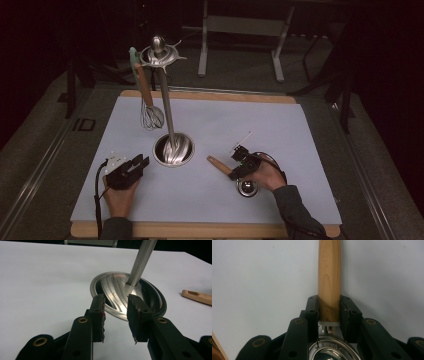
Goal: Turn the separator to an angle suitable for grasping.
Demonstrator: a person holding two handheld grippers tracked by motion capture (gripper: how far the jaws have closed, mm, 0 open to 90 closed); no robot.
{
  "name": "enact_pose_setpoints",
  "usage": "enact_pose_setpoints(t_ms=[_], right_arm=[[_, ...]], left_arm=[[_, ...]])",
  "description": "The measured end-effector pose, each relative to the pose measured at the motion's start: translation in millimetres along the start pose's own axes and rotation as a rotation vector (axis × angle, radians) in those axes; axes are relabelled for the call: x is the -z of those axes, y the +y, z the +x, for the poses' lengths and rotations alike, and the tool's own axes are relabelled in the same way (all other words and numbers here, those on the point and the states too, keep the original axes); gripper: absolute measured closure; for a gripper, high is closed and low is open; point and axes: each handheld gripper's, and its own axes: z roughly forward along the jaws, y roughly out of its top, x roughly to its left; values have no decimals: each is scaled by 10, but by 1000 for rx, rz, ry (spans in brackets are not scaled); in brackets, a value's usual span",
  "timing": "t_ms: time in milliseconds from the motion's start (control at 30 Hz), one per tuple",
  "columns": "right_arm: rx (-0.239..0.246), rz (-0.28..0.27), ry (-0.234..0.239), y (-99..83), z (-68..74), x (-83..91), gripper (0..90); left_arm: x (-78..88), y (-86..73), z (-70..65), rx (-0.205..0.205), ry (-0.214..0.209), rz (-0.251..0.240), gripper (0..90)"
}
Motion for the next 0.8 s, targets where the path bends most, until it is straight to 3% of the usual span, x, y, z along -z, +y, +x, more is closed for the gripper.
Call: enact_pose_setpoints(t_ms=[167, 333, 533, 800], right_arm=[[9, 5, -1, 16, 22, -8, 706], [24, 45, 11, 63, 46, -21, 702], [2, 61, 24, 72, 32, -38, 692], [18, 70, 2, 95, 82, -27, 706]], left_arm=[[1, 0, -2, -3, 1, 1, 673], [1, -1, -2, -2, 3, 1, 668], [0, 0, -2, -1, 4, 0, 668], [-2, 1, 4, 2, 1, -2, 668]])
